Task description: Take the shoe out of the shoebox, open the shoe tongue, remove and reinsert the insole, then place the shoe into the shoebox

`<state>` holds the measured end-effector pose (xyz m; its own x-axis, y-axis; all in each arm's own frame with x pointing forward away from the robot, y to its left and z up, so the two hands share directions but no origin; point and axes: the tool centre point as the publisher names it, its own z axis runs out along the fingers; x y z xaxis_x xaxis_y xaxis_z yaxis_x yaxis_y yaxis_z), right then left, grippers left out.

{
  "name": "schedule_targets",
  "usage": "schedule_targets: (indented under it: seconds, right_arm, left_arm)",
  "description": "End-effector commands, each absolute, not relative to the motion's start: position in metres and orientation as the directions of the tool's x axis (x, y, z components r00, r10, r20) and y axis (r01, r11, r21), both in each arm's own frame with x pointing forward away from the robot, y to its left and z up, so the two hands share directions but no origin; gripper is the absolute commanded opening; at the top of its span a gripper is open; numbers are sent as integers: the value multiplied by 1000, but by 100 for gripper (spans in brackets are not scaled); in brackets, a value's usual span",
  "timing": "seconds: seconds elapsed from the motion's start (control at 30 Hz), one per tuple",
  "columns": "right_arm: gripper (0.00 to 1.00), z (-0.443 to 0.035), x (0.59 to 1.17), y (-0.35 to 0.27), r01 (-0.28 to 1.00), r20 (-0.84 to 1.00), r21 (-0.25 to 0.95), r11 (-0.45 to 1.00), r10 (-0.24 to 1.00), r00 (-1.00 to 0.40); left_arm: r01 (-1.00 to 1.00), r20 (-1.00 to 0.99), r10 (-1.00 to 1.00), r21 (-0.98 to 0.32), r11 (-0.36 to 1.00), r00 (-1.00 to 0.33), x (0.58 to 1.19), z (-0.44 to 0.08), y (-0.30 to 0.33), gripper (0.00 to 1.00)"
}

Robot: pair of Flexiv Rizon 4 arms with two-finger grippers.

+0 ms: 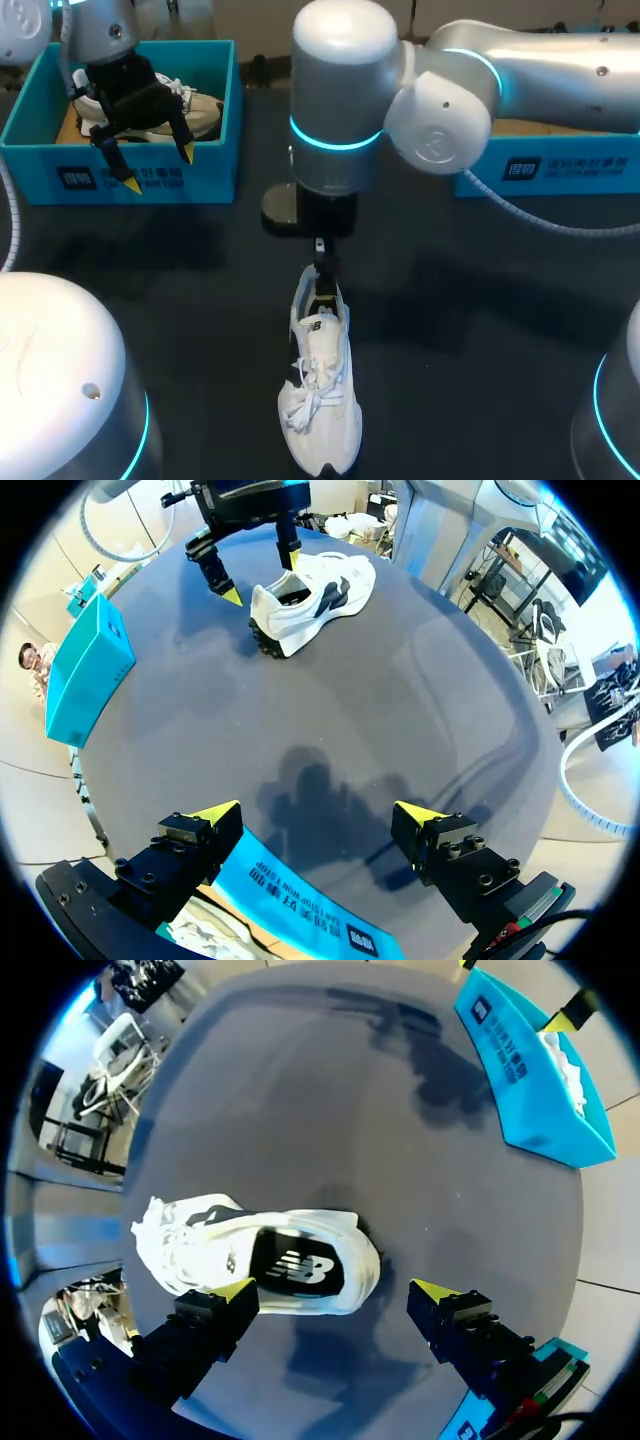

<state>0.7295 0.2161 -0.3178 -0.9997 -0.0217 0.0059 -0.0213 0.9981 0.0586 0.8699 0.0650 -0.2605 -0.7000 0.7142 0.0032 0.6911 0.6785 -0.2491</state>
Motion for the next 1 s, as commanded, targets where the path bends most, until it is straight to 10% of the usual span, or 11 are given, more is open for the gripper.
schedule_targets:
  seconds: [0.03, 0.83, 1.0]
  right_arm:
    - [100, -329, 735, 221, -23, -10, 40, 999, -22, -1000]
    - [100, -373, 753, 220, 47, -23, -17, 999, 47, -999]
    - [83, -379, 754, 218, 52, -23, -23, 998, 52, -998]
  left_arm:
    - [691, 4, 714, -247, 679, -700, 869, -260, 65, 100]
    - [691, 4, 714, -247, 679, -700, 869, -260, 65, 100]
    - [691, 4, 714, -247, 679, -700, 869, -260, 65, 100]
